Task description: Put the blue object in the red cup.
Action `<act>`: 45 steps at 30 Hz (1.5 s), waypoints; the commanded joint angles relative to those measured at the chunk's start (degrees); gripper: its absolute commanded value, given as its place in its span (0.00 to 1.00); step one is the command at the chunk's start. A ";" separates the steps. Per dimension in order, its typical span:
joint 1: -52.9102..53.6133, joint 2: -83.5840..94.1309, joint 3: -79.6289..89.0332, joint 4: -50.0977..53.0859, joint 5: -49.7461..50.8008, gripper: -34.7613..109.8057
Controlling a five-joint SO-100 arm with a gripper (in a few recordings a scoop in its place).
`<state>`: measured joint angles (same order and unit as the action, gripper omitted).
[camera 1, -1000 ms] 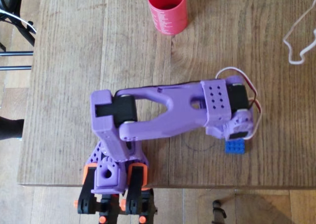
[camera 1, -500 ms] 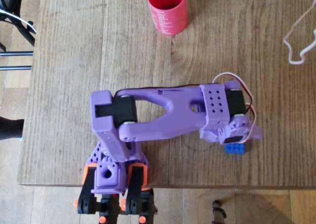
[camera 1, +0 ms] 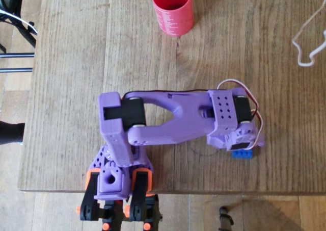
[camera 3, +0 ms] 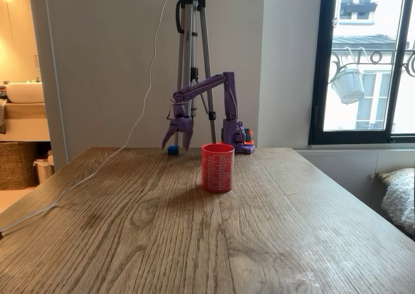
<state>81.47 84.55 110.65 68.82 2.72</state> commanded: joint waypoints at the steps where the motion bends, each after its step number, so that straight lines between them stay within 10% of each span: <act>1: -0.09 0.70 -0.44 -2.81 -2.29 0.25; 17: -2.20 13.27 -13.10 -1.32 -10.99 0.25; 31: -45.26 20.83 -29.71 16.52 -14.06 0.25; 45: -63.46 12.66 -29.00 -5.19 -19.16 0.25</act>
<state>19.86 97.12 85.52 70.31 -15.12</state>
